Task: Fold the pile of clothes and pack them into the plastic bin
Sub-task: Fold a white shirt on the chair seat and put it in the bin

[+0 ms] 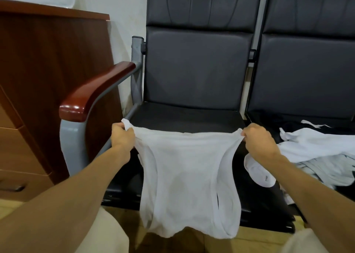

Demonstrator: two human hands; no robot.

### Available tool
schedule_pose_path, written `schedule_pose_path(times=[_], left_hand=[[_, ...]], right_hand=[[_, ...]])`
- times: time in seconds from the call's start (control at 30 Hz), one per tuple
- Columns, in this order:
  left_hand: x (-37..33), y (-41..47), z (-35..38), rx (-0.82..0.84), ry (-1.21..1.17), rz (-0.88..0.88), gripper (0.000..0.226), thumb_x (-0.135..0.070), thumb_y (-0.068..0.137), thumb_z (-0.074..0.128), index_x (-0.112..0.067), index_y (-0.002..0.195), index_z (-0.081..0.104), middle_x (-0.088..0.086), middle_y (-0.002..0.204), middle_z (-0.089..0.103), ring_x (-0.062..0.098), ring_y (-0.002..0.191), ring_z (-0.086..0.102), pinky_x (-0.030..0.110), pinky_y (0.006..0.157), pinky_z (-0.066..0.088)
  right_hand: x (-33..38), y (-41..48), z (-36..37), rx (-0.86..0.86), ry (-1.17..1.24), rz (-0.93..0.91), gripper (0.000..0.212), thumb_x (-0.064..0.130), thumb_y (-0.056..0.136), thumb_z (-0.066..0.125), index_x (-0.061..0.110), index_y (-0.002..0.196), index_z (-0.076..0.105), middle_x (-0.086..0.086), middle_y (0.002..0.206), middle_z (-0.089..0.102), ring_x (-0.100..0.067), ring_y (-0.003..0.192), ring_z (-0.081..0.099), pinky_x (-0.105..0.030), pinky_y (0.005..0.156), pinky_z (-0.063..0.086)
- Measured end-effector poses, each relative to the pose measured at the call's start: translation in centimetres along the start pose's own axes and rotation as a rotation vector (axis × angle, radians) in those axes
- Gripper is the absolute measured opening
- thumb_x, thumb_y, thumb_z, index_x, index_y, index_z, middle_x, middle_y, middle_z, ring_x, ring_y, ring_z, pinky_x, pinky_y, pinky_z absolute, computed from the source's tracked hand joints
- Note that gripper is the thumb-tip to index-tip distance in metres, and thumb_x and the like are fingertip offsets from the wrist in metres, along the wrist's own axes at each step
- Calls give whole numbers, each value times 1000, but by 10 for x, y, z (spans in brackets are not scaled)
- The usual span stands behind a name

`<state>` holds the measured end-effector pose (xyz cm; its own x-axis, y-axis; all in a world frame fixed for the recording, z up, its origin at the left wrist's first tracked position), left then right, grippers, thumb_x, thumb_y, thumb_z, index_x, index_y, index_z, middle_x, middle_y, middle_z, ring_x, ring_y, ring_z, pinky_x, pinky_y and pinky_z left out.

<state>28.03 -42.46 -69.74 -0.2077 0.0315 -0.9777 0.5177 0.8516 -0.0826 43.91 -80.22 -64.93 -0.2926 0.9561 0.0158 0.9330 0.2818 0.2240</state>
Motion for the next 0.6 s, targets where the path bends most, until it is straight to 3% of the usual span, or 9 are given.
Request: schedule_pose_path(times=[0.1, 0.2, 0.27, 0.37, 0.5, 0.57, 0.6], left_hand=[[8, -4, 20, 131, 97, -40, 34, -8, 98, 48, -11, 131, 42, 11, 119, 51, 29, 105, 55, 46, 83, 54], [17, -10, 34, 212, 122, -103, 36, -5, 97, 48, -8, 133, 44, 13, 117, 52, 31, 107, 57, 40, 66, 53], [18, -9, 35, 198, 80, -130, 32, -10, 99, 47, -7, 131, 46, 14, 115, 55, 31, 106, 57, 39, 68, 51], [23, 1, 24, 101, 30, -150, 34, -12, 99, 47, -4, 132, 46, 17, 119, 58, 34, 106, 60, 43, 72, 55], [30, 14, 15, 70, 87, -148, 49, -6, 97, 48, -5, 144, 31, 19, 127, 53, 37, 106, 59, 44, 69, 56], [22, 18, 13, 81, 226, -47, 59, -1, 93, 54, -4, 144, 24, 20, 133, 43, 37, 114, 53, 42, 78, 52], [9, 17, 9, 58, 356, 81, 59, 1, 88, 60, -3, 139, 30, 20, 133, 40, 35, 116, 49, 40, 86, 48]], right_hand=[[0, -9, 20, 181, -60, -17, 23, 1, 90, 53, 6, 110, 65, -12, 118, 58, -29, 107, 59, -32, 90, 49], [8, -10, 31, 222, 53, -95, 19, 1, 85, 62, 16, 96, 67, -7, 124, 55, -25, 110, 56, -34, 94, 49], [19, -13, 37, 287, 87, -172, 25, 0, 83, 66, 23, 96, 64, -3, 129, 50, -22, 114, 54, -31, 100, 46], [35, -26, 53, 413, 136, -315, 36, 1, 86, 63, 24, 113, 65, 4, 127, 52, -18, 119, 49, -30, 107, 40], [33, -36, 75, 585, 161, -403, 44, 0, 85, 62, 25, 120, 62, 11, 117, 56, -8, 111, 52, -23, 104, 41], [32, -31, 77, 585, 170, -411, 44, 0, 84, 62, 27, 119, 63, 16, 112, 54, -6, 109, 52, -21, 102, 42], [32, -28, 77, 569, 173, -424, 44, 0, 84, 63, 28, 117, 64, 16, 111, 55, -5, 108, 53, -21, 102, 42]])
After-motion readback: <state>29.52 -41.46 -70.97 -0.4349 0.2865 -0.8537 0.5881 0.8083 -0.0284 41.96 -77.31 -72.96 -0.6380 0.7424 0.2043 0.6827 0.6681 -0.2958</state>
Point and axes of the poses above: each hand's wrist, its own y-axis towards the middle knuckle, its own z-axis out of the palm, x = y × z, the point moved 10 cm from there along y, towards the middle knuckle
